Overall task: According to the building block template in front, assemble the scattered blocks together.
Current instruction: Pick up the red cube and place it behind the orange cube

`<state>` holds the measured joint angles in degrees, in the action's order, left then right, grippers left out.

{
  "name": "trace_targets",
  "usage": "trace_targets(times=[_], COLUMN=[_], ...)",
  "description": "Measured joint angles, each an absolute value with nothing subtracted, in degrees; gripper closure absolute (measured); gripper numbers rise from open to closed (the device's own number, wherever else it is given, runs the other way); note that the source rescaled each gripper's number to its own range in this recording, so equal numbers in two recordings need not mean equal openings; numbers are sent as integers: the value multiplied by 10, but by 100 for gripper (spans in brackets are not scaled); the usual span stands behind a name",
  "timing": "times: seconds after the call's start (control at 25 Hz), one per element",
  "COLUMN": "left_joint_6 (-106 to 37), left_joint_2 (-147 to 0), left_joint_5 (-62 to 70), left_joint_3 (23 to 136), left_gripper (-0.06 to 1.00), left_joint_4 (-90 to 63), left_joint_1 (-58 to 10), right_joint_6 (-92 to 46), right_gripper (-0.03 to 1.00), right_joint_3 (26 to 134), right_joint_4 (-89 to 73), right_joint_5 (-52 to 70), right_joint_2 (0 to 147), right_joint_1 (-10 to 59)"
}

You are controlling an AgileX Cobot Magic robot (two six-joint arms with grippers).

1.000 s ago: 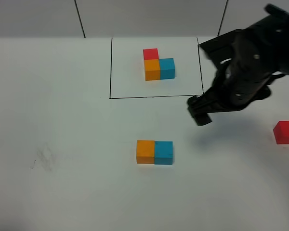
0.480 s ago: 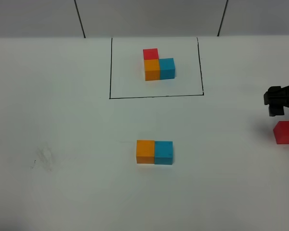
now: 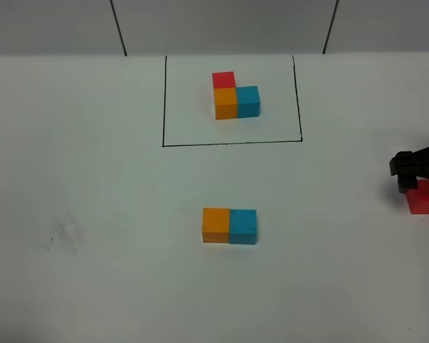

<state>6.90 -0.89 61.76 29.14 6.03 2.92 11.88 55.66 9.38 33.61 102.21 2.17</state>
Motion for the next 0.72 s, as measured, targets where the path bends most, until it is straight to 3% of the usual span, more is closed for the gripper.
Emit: trace_targets(times=[0.4,0.52,0.6,0.72], left_joint_6=[69,69,69,69], left_joint_2=[-9,-9,-9,-9], left_joint_5=[618,618,618,618], left_joint_3=[291,291,291,291], left_gripper=[11,11,11,11], left_joint_4=[60,60,60,60], left_joint_1=[29,29,29,29], right_joint_6=[108,97,93,90], right_gripper=[13,28,50,53], right_joint_3=[557,557,557,557], right_joint_4=[94,94,94,94], right_joint_5=[293,292,290,291], right_joint_2=[1081,1085,1085,1083], right_joint_1=[11,10,10,10])
